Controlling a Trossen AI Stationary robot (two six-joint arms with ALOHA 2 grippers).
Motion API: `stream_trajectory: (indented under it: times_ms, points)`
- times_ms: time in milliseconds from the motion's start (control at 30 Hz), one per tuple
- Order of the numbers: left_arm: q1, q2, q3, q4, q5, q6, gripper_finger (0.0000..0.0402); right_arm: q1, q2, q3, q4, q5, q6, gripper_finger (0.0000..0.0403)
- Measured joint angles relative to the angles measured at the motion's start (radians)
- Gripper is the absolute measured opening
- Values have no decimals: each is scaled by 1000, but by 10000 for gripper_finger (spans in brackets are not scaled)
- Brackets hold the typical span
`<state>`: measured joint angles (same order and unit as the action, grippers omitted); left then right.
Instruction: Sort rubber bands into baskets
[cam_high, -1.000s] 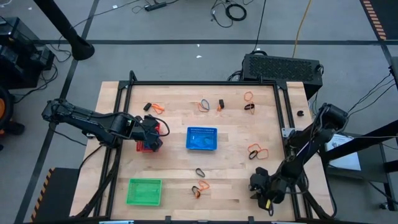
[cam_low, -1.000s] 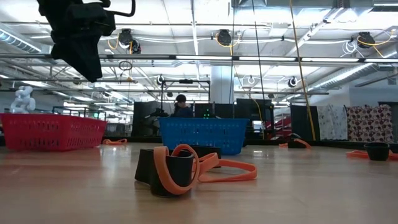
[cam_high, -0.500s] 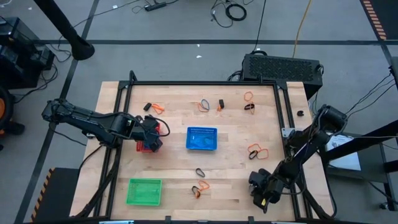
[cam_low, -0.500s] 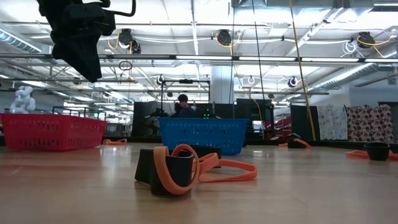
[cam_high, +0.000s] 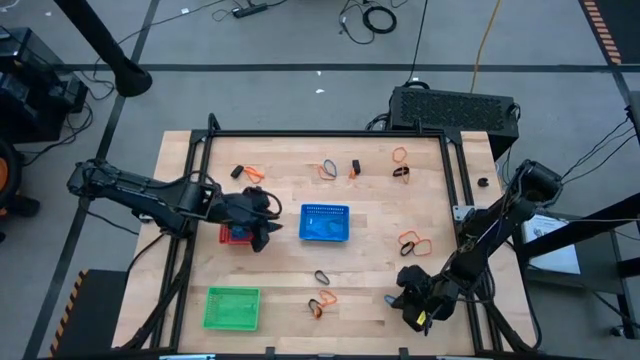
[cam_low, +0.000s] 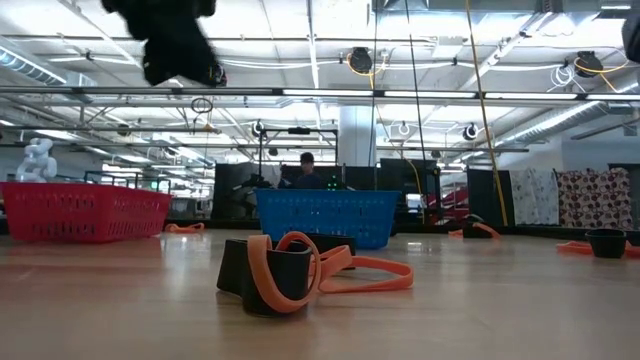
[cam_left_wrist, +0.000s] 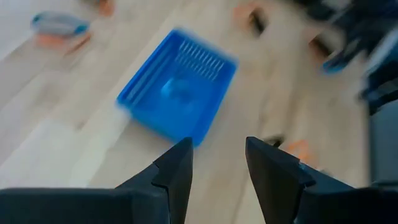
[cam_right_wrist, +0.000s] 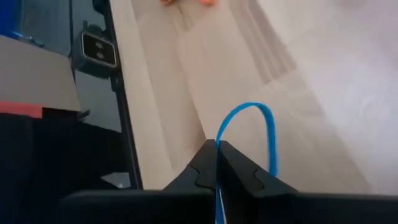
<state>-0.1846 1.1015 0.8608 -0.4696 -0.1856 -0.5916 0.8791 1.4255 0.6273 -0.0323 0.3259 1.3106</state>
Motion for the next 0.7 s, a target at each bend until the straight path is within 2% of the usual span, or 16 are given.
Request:
stream_trajectory:
  times_ms: [267,367,433,567,633,700]
  points:
    - [37,41,0,454,82,103,155,-30,-115,-56,-7,20,-64,1]
    - [45,97,0,607,126,103,155,-47,-227,-92,35,68,-95,0]
    - [46,154,0,706,167,103,155,-74,-311,-109,84,94,-172,0]
    - [46,287,0,923,194,103,155,-182,-434,-114,166,94,-310,0]
    - [46,355,0,1065,196,113,155,-244,-465,-114,241,68,-340,0]
    - [46,411,0,1211,196,160,155,-306,-474,-114,336,-19,-359,0]
